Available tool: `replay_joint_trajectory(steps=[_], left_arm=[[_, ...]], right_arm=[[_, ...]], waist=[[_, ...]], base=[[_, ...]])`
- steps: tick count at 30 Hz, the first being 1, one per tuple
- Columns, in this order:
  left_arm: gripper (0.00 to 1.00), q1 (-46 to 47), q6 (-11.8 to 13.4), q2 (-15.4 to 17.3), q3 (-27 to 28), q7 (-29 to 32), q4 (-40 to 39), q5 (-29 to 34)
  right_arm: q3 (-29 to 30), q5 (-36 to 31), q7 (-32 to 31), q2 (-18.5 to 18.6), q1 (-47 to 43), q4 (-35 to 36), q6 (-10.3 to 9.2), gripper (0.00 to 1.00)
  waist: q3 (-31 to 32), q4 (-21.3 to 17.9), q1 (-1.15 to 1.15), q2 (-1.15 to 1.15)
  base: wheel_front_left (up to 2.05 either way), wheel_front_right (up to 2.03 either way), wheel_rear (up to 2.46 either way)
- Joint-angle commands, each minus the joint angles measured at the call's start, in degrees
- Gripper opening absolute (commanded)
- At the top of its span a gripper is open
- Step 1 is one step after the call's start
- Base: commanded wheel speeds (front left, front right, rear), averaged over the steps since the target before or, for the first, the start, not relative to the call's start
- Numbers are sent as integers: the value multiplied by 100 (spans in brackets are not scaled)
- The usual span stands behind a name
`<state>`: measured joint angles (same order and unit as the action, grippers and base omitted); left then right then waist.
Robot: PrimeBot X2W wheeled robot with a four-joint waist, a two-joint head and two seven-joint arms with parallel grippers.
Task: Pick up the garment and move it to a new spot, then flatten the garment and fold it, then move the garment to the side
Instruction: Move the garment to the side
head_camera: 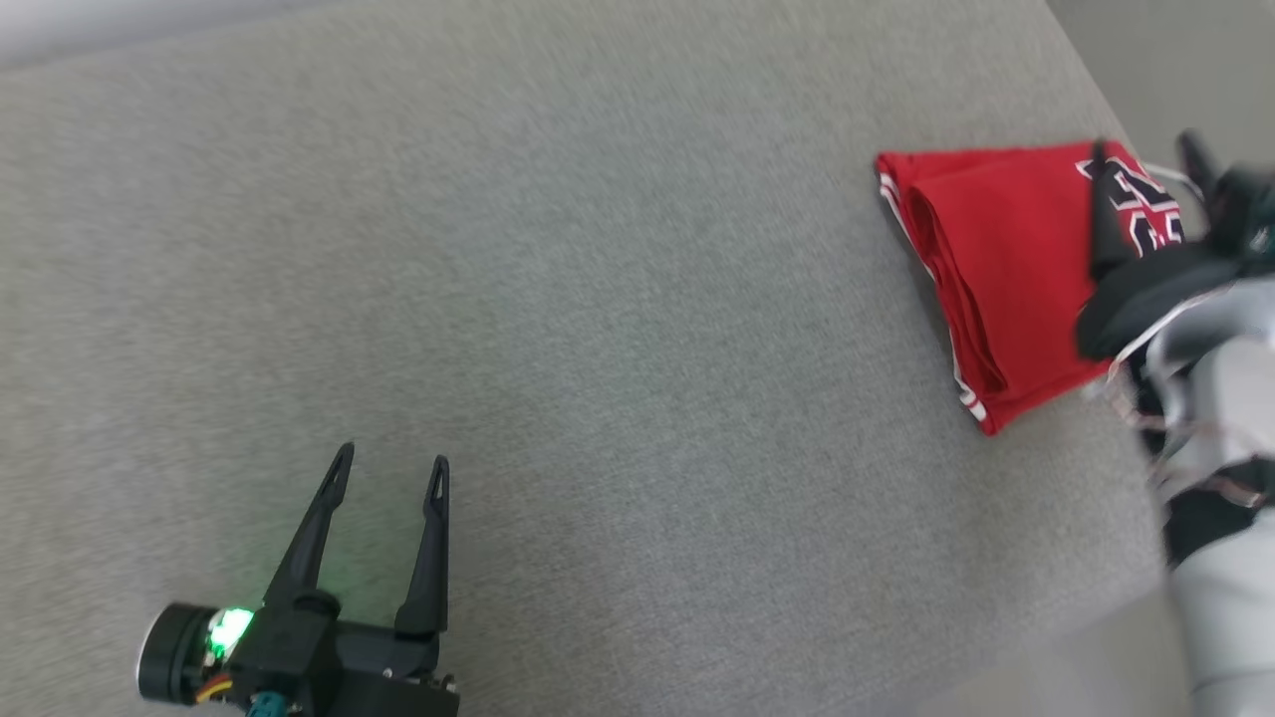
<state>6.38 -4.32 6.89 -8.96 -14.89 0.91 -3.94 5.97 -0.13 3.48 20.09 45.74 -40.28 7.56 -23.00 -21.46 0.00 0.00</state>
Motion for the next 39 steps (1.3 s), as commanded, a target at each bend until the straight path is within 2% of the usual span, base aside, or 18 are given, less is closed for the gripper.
replay_joint_trajectory(steps=[1,4,5,9,13,25,30,39], left_arm=[[100,-103,28,-38,19,-34,16,-58],[100,-269,126,-122,130,-29,4,-123],[100,-385,186,-180,209,-28,19,-159],[100,-614,340,-272,371,-30,92,-225],[100,-862,469,-342,565,-30,182,-314],[100,-1388,612,-402,916,-31,546,-483],[100,-1513,613,-403,1002,-31,677,-581],[100,-1557,551,-404,936,-31,817,-666]], right_arm=[[-16,148,78,-111,-216,80,-11,100],[-74,805,382,-372,-805,590,-11,100],[-224,1118,496,-449,-1332,972,-11,100],[-537,1380,675,-387,-2300,1678,-11,100],[-635,1573,815,-543,-3212,2218,-11,100],[-219,1043,998,-1297,-4880,3038,-11,100],[-252,893,1006,-1533,-5122,3123,-11,100],[-281,732,938,-1686,-5298,3171,-11,100]], waist=[[557,439,0,0],[889,651,0,0],[1133,812,0,0],[1583,1118,0,0],[1947,1377,0,0],[2490,1967,0,0],[2582,2038,0,0],[2634,2063,0,0]], base=[[0,0,0],[0,0,0],[0,0,0],[0,0,0],[0,0,0],[0,0,0],[0,0,0],[0,0,0]])
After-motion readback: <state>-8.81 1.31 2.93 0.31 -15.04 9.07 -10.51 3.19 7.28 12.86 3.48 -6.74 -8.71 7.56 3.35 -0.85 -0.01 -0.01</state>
